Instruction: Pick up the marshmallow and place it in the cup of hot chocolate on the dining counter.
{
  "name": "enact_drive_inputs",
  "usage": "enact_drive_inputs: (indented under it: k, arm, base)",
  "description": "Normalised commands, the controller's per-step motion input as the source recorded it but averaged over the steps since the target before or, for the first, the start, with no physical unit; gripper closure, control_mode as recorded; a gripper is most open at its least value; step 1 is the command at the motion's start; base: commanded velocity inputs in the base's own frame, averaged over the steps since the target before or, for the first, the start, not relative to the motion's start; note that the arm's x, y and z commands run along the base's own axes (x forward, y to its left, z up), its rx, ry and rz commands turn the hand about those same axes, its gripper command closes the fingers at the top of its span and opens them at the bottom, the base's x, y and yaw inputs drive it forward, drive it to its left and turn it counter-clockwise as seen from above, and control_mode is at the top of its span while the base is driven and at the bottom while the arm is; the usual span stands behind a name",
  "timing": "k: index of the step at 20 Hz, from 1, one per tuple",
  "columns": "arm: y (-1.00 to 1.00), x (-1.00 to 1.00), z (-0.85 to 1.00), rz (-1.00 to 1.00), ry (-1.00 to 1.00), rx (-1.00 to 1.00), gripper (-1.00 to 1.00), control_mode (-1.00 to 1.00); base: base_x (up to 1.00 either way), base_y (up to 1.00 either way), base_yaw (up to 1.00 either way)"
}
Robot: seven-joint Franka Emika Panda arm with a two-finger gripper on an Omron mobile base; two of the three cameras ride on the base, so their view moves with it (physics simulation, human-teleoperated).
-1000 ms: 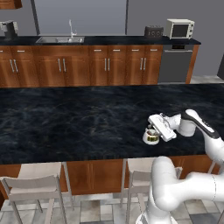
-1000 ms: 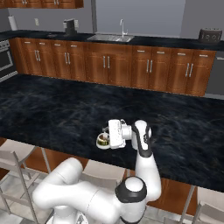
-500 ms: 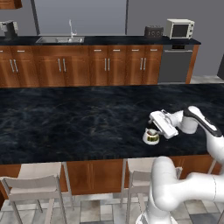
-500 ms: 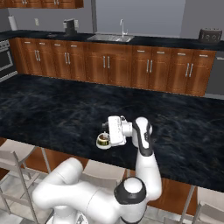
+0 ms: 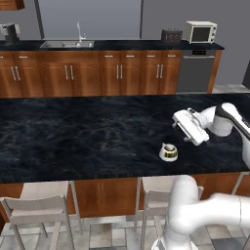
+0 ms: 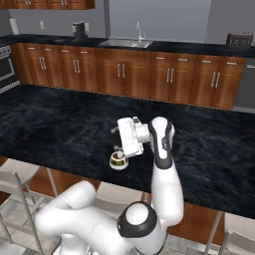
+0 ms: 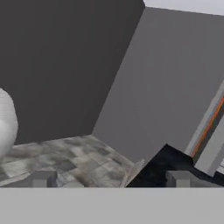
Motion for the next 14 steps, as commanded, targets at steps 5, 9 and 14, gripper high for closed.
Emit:
enact_drive_inputs:
  k: [5, 9, 14]
  arm:
    - [0.26, -0.80, 0.50, -0.04, -0.35, -0.23, -1.00, -1.00]
    - [0.43, -0.68, 0.37, -0.08, -0.43, -0.27, -1.00, -1.00]
    - [0.52, -0.51, 0.53, -0.13, -0.41, -0.22, -1.00, -1.00]
  base:
    - [0.00, 0.00, 0.00]
    - [0.00, 0.00, 0.00]
    - [0.00, 0.00, 0.00]
